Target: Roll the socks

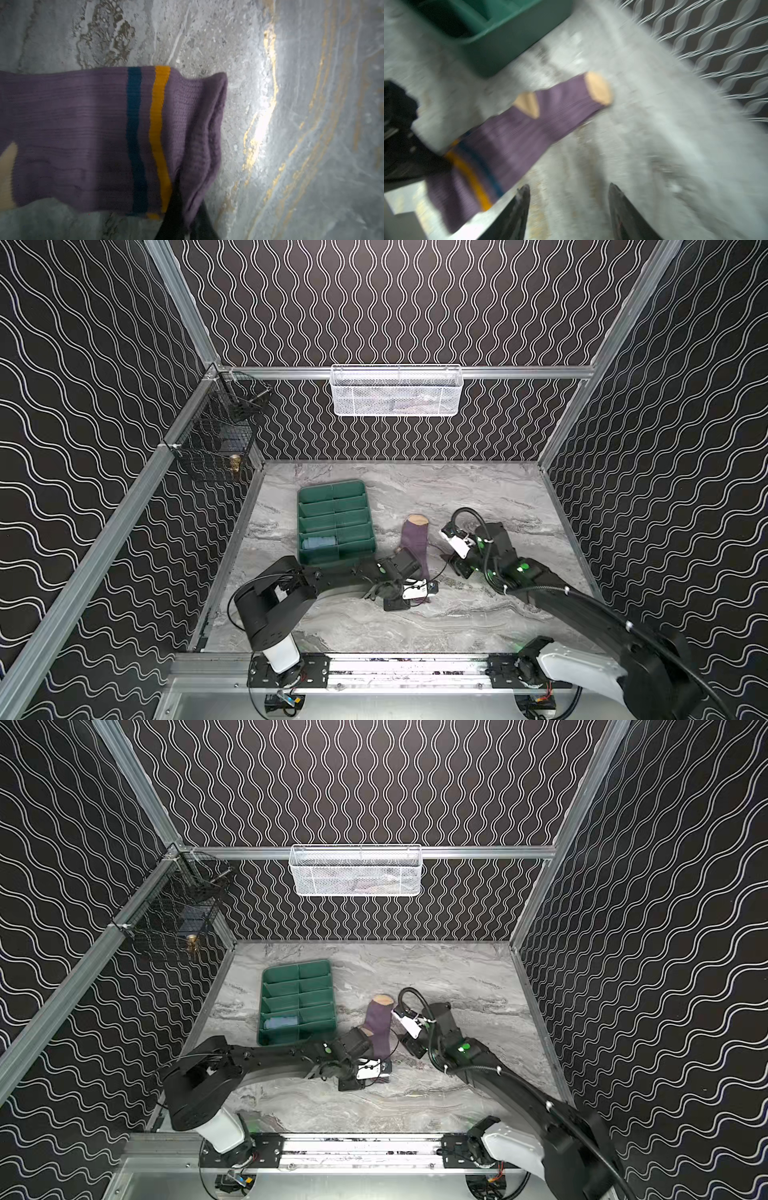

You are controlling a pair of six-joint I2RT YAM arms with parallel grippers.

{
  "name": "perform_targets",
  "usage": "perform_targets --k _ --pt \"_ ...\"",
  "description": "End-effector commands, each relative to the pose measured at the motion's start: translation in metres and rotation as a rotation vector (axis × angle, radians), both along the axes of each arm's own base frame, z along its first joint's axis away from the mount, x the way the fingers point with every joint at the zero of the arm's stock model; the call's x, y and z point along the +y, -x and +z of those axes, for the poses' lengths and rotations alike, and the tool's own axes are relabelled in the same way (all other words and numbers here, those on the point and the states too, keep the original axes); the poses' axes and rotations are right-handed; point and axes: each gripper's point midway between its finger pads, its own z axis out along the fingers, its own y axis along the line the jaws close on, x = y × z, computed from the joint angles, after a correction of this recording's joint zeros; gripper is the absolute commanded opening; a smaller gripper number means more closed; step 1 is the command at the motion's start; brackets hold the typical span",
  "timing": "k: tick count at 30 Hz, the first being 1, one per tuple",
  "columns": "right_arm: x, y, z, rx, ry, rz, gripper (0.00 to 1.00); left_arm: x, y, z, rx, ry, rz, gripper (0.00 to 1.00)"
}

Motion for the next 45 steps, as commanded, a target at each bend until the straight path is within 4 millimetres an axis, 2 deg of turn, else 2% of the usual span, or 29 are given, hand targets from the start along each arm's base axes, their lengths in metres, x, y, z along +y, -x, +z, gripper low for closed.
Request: perform_targets --k 1,4,8,13,18,20,23,27,36,41,45 --pt "-0.026 -0.014 0.049 -0.243 -0.064 -0.157 0.62 0.011 0.022 -0.005 0.186 -0.042 0.018 0.0" --pt "-0.028 0.005 0.058 -0.314 -0.069 -0.096 0.62 0.008 0.019 -0.003 0.256 -0.028 0.039 0.0" --pt "-0.015 0.032 0.049 -0.313 0.053 0.03 0.61 0.005 0.018 -0.004 0.34 -0.016 0.059 0.0" --pt "0.017 0.081 0.029 -0.429 0.283 0.272 0.62 0.004 0.012 -0.009 0.405 -0.026 0.098 0.0" --pt "0.052 0.126 0.004 -0.544 0.354 0.507 0.62 0.006 0.005 -0.011 0.416 -0.027 0.128 0.0" --pt "0.063 0.135 -0.011 -0.552 0.382 0.549 0.64 0.008 0.003 -0.011 0.415 -0.028 0.133 0.0" --pt "0.072 0.136 -0.037 -0.496 0.416 0.562 0.66 0.009 0.003 -0.01 0.412 -0.024 0.135 0.0" --pt "0.083 0.131 -0.061 -0.494 0.433 0.564 0.7 0.01 0.002 -0.01 0.402 -0.023 0.137 0.0" --pt "0.092 0.107 -0.087 -0.404 0.407 0.571 0.69 0.01 0.002 -0.013 0.412 -0.023 0.139 0.0" --pt "0.097 0.108 -0.105 -0.351 0.445 0.618 0.67 0.011 0.003 -0.013 0.409 -0.023 0.139 0.0" --pt "0.098 0.105 -0.112 -0.325 0.428 0.609 0.65 0.011 0.002 -0.014 0.409 -0.024 0.141 0.0"
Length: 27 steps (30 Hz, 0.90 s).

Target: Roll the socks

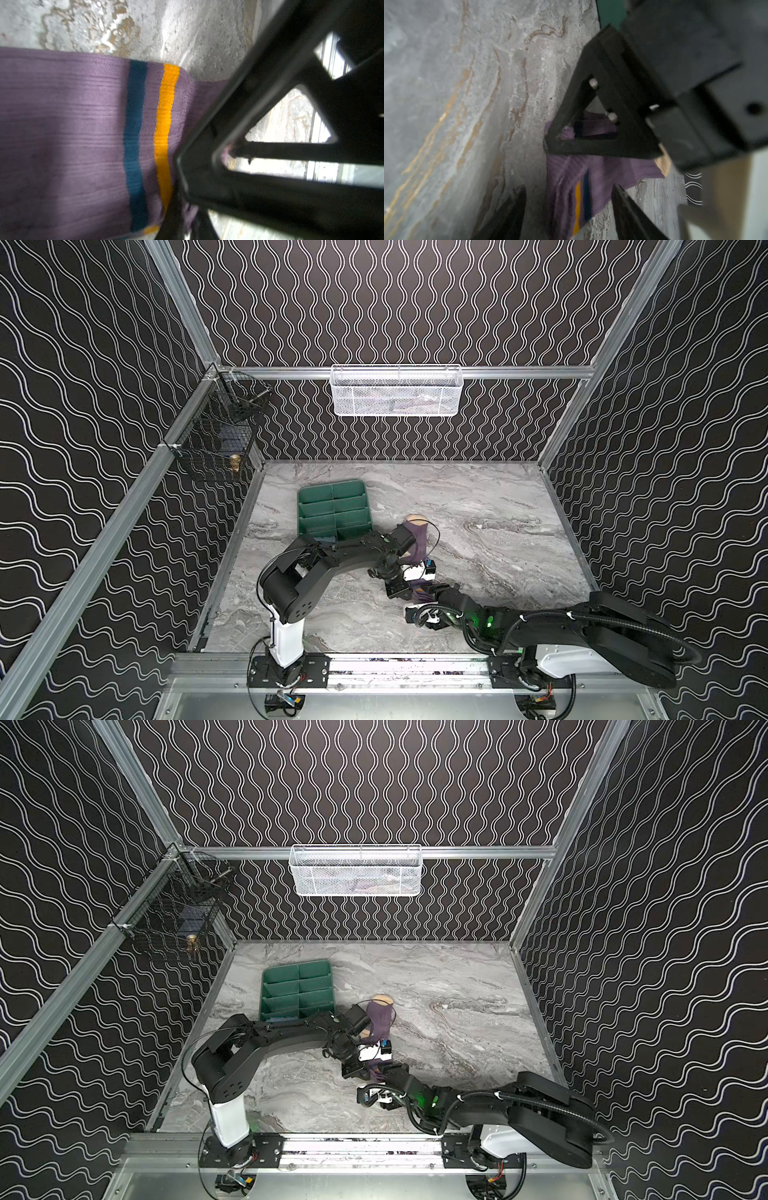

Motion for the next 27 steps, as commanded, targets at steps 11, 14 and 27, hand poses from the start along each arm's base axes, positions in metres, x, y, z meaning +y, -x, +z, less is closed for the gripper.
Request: perform_targets --k 11,14,27 --pt "0.012 -0.003 -0.01 0.121 -0.036 0.024 0.32 0.016 0.003 -0.01 0.009 -0.083 0.021 0.0" --pt "0.014 0.001 -0.012 0.154 -0.02 0.042 0.21 0.015 0.003 -0.011 0.012 -0.084 0.022 0.0" --pt "0.009 -0.003 -0.025 0.224 0.056 -0.001 0.0 0.009 0.004 0.001 0.006 -0.038 0.025 0.0"
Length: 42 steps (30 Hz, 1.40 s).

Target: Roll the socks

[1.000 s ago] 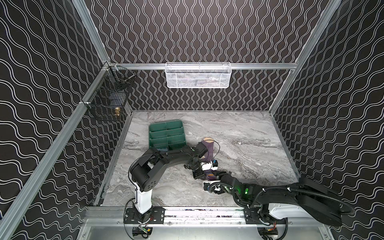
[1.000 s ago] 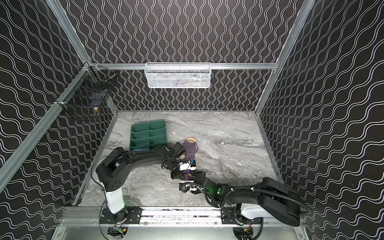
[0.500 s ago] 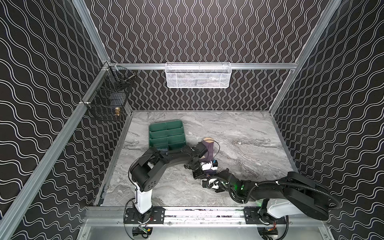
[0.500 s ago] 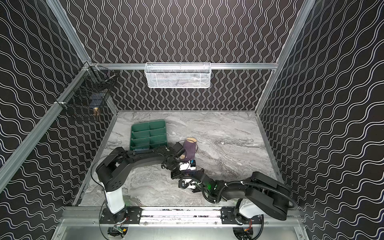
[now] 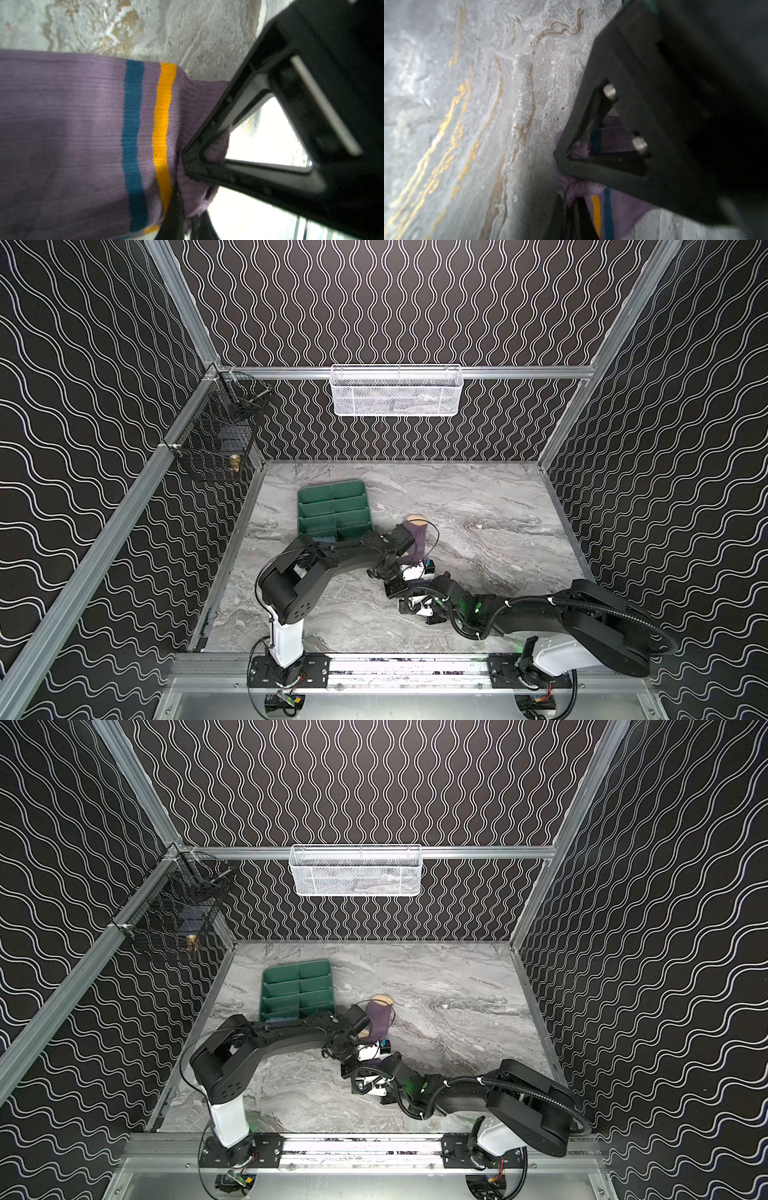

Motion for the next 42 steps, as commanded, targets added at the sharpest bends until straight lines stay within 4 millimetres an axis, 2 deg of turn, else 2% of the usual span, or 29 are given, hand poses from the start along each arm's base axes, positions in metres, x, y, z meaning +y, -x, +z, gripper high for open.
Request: perform_targets --k 1,3,6,10,12,17,21,24,27,31,34,38,42 --pt "-0.008 0.003 -0.011 0.05 0.047 -0.008 0.0 0.006 0.005 0.0 0.016 -0.024 0.009 0.0" --pt "-0.009 0.002 -0.011 0.068 0.049 -0.016 0.0 0.006 0.005 0.001 0.014 -0.02 0.015 0.09" --pt "-0.01 0.003 -0.007 0.105 0.043 -0.026 0.0 0.005 0.002 0.005 0.002 -0.011 0.034 0.38" --pt "-0.016 0.007 -0.001 0.158 0.048 -0.045 0.0 0.005 0.0 0.013 -0.025 0.004 0.049 0.56" --pt "-0.017 0.01 0.002 0.188 0.058 -0.046 0.0 0.005 -0.002 0.02 -0.046 0.015 0.057 0.6" --pt "-0.023 0.02 0.007 0.301 0.08 -0.063 0.0 0.008 -0.006 0.05 -0.125 0.068 0.096 0.65" --pt "-0.025 0.029 0.012 0.403 0.09 -0.07 0.0 0.025 -0.015 0.079 -0.265 0.076 0.147 0.65" --pt "-0.026 0.034 0.013 0.491 0.101 -0.077 0.0 0.05 -0.029 0.104 -0.441 0.056 0.224 0.66" --pt "-0.027 0.037 0.011 0.561 0.12 -0.088 0.0 0.081 -0.044 0.137 -0.654 0.049 0.319 0.68" --pt "-0.027 0.04 0.01 0.624 0.132 -0.092 0.0 0.12 -0.055 0.194 -0.929 0.095 0.44 0.72" --pt "-0.025 0.04 0.012 0.657 0.126 -0.089 0.0 0.136 -0.048 0.237 -1.061 0.182 0.474 0.72" --pt "-0.021 0.039 0.014 0.717 0.115 -0.076 0.0 0.137 -0.027 0.277 -1.126 0.313 0.394 0.72" --pt "-0.017 0.041 0.014 0.839 0.107 -0.06 0.0 0.122 0.0 0.294 -1.109 0.401 0.199 0.75"
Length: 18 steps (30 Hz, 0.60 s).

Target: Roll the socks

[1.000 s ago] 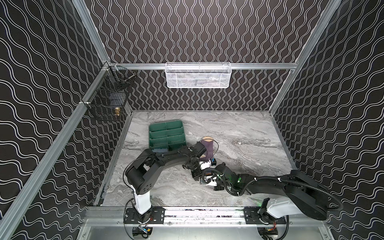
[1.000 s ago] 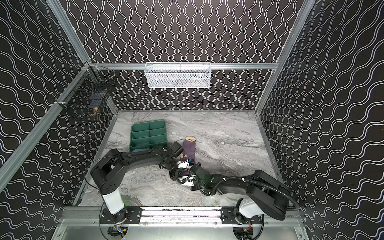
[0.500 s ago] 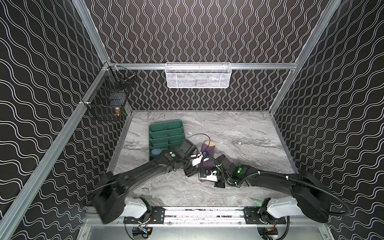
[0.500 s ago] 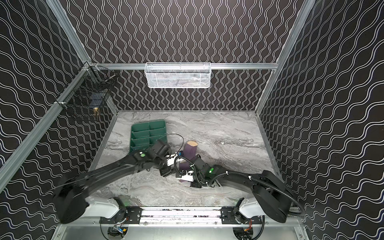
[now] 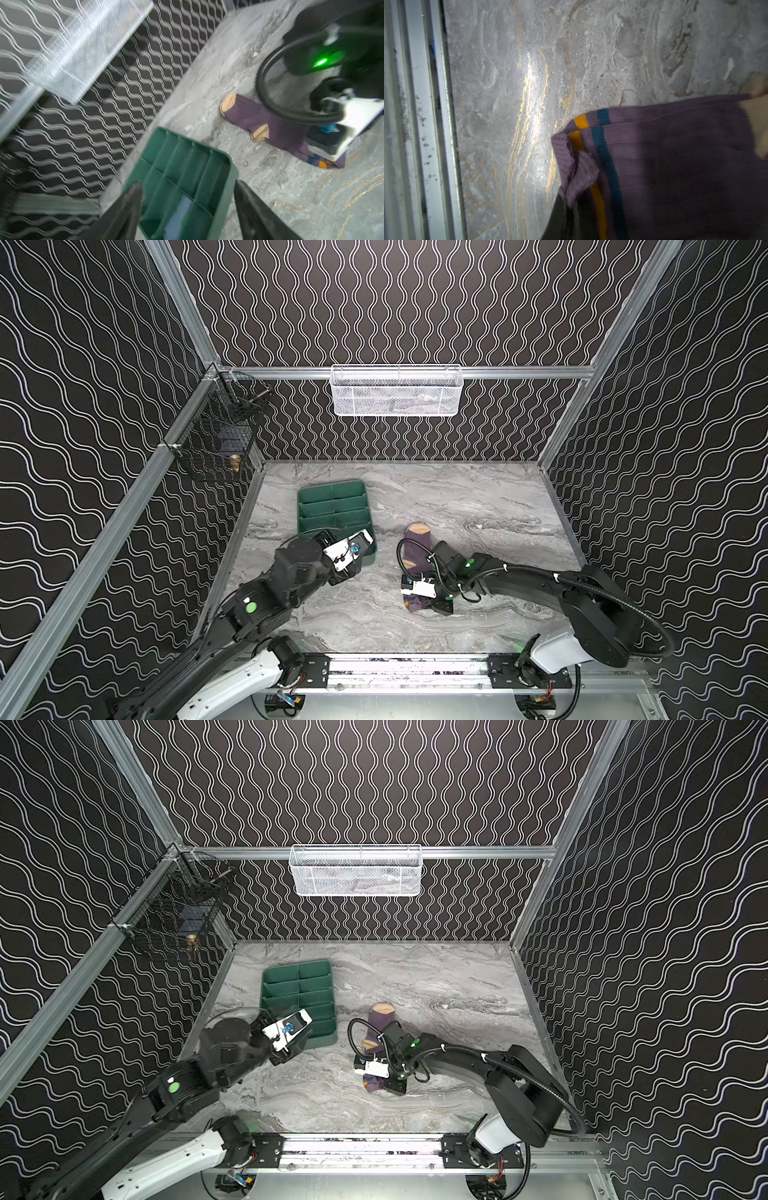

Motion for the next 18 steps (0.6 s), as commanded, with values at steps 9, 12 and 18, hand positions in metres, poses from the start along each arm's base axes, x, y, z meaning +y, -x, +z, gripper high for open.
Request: perform_targets --k 9,12,18 --pt "0.006 0.005 -0.009 0.391 0.014 -0.018 0.0 -0.061 0.047 -0.021 0.093 -0.187 -0.522 0.77" --pt "0.005 -0.001 -0.016 0.38 0.023 -0.031 0.0 -0.076 0.052 -0.04 0.082 -0.217 -0.591 0.78" --pt "0.002 -0.011 -0.028 0.363 0.049 -0.048 0.0 -0.112 0.065 -0.109 0.031 -0.443 -0.638 0.79"
